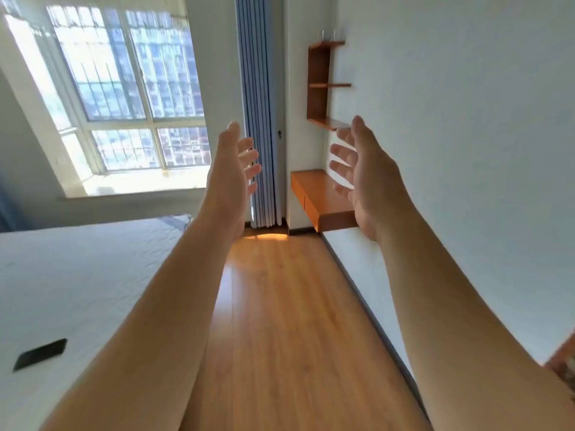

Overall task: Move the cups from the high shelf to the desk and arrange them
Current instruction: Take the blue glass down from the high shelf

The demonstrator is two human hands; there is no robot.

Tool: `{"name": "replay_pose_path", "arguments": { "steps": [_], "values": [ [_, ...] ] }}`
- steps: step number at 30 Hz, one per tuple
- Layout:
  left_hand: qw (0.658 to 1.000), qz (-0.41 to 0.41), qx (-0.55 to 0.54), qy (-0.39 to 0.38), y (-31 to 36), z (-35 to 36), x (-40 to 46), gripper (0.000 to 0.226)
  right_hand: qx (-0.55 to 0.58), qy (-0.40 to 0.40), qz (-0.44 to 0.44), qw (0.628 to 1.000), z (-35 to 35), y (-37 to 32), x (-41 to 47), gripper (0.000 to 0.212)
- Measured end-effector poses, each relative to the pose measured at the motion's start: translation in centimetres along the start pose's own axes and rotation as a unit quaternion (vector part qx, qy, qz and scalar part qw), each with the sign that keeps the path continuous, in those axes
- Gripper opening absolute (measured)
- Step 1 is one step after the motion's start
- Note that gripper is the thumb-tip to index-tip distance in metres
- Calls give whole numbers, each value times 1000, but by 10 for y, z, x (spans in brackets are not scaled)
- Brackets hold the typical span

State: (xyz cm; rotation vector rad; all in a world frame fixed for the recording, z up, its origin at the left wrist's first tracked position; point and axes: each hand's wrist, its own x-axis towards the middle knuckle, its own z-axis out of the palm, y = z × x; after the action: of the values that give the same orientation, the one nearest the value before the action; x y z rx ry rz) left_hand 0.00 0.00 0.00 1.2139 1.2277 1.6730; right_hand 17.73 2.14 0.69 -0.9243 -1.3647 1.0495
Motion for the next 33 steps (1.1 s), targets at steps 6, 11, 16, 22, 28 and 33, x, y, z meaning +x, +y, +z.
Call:
{"name": "replay_pose_path", "arguments": {
  "steps": [6, 11, 16, 22, 28, 33],
  "values": [
    [998, -34, -10, 45, -45, 8, 10, 52, 11, -31, 54, 998, 11, 55, 25, 61],
    [997, -41, -4, 66, -74, -12, 49, 58, 15, -28, 65, 997, 34, 98, 60, 59],
    [998, -42, 10, 52, -112, -44, 97, 58, -1, -6, 77, 997, 79, 138, 94, 57],
    [997, -72, 19, 19, -154, -96, 158, 72, -16, 41, 80, 996, 143, 169, 132, 55],
    [995, -95, 6, -9, -195, -126, 205, 53, -51, 51, 100, 992, 183, 207, 159, 47],
    [992, -125, 1, -2, -222, -137, 241, 53, -75, 43, 125, 988, 199, 243, 193, 25]
  ]
}}
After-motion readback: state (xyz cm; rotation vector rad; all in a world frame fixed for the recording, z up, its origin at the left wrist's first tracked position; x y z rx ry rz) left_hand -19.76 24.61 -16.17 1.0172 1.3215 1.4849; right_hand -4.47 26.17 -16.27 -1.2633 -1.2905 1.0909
